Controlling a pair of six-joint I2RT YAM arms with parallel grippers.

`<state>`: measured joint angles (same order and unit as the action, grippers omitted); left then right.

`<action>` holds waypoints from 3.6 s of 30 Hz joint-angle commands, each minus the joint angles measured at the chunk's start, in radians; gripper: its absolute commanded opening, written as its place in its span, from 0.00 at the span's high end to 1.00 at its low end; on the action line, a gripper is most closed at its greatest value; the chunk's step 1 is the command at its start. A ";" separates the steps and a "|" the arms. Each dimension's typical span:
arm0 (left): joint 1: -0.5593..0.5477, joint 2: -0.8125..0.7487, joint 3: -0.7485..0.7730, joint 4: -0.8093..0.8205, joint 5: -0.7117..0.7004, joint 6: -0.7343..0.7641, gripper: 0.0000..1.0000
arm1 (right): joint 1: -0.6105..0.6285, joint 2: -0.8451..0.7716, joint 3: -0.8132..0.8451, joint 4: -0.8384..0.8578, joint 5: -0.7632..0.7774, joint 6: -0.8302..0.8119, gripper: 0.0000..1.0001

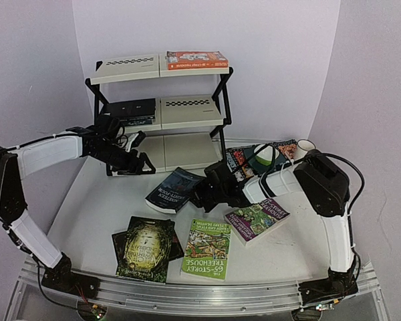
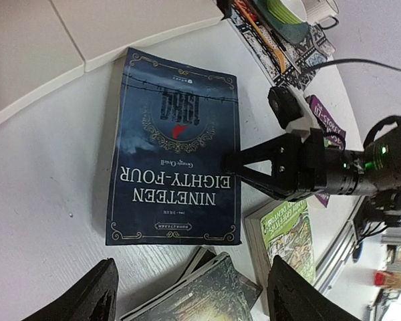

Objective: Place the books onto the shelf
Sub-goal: Pass from the left arm to the right, then pass from the right arm to the left

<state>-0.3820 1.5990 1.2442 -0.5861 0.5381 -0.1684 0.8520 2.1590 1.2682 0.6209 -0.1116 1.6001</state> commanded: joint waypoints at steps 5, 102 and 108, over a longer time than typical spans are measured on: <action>-0.272 -0.186 -0.043 0.020 -0.424 0.231 0.16 | -0.004 -0.176 -0.015 -0.016 0.061 0.020 1.00; -0.614 -0.760 -0.413 0.224 -0.396 0.761 1.00 | -0.070 -0.787 0.005 -0.953 -0.424 -2.400 0.11; -0.615 -0.754 -0.385 0.205 -0.373 0.785 1.00 | -0.015 -0.715 0.078 -0.964 -0.371 -2.486 0.14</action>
<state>-0.9985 0.8658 0.7959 -0.5053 0.1272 0.5789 0.8188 1.4246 1.2724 -0.3035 -0.5240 -0.7658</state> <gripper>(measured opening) 0.159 0.873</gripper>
